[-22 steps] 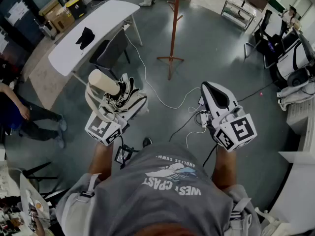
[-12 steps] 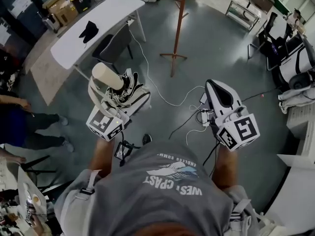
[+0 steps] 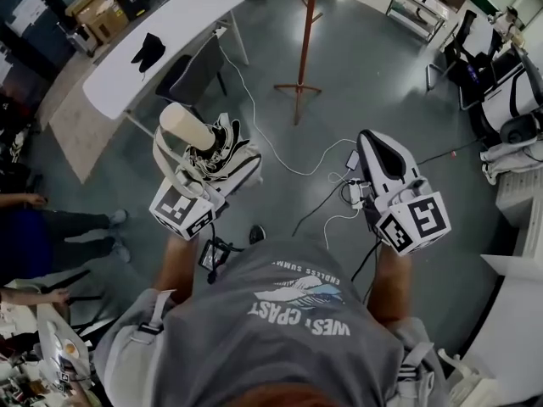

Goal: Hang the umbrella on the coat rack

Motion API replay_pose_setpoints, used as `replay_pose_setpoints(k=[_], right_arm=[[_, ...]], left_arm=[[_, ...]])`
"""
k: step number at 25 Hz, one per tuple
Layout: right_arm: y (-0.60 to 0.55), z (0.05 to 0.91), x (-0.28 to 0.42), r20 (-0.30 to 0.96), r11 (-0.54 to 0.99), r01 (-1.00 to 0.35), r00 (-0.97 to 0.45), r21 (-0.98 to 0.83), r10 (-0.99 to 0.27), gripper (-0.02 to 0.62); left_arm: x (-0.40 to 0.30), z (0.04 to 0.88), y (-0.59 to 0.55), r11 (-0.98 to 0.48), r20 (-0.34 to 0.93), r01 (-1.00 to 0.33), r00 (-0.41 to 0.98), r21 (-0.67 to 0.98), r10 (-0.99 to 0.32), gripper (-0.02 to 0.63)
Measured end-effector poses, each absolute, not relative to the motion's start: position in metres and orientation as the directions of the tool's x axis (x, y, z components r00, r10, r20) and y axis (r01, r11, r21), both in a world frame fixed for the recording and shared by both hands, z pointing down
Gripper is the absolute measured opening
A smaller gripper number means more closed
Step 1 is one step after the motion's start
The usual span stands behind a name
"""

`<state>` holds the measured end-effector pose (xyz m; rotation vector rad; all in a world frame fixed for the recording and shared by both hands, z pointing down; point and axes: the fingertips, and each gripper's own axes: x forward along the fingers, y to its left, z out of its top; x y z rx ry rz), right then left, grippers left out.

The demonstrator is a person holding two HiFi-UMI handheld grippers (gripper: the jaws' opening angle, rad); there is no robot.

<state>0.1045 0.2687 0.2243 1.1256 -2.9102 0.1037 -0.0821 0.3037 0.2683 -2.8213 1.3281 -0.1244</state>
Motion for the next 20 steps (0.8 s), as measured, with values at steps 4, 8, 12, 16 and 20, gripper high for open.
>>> replay_pose_setpoints(k=[4, 8, 12, 16, 20], right_arm=[[0.264, 0.228, 0.094, 0.061, 0.719, -0.692, -0.722, -0.061, -0.689, 0.029], [0.262, 0.23, 0.072, 0.076, 0.702, -0.71, -0.705, -0.06, -0.706, 0.029], [0.257, 0.231, 0.054, 0.088, 0.686, -0.726, -0.687, -0.054, -0.721, 0.029], [0.249, 0.232, 0.044, 0.103, 0.663, -0.747, -0.664, -0.047, -0.741, 0.029], [0.238, 0.235, 0.037, 0.116, 0.655, -0.754, -0.656, -0.046, -0.746, 0.029]], left_arm=[[-0.094, 0.274, 0.295, -0.654, 0.066, -0.756, 0.651, -0.034, -0.756, 0.319], [-0.112, 0.278, 0.287, -0.677, 0.063, -0.736, 0.675, -0.017, -0.735, 0.319], [-0.126, 0.279, 0.277, -0.697, 0.054, -0.717, 0.696, -0.006, -0.716, 0.319], [-0.135, 0.284, 0.266, -0.715, 0.051, -0.699, 0.714, 0.003, -0.698, 0.319], [-0.138, 0.291, 0.253, -0.722, 0.058, -0.691, 0.722, 0.022, -0.689, 0.319]])
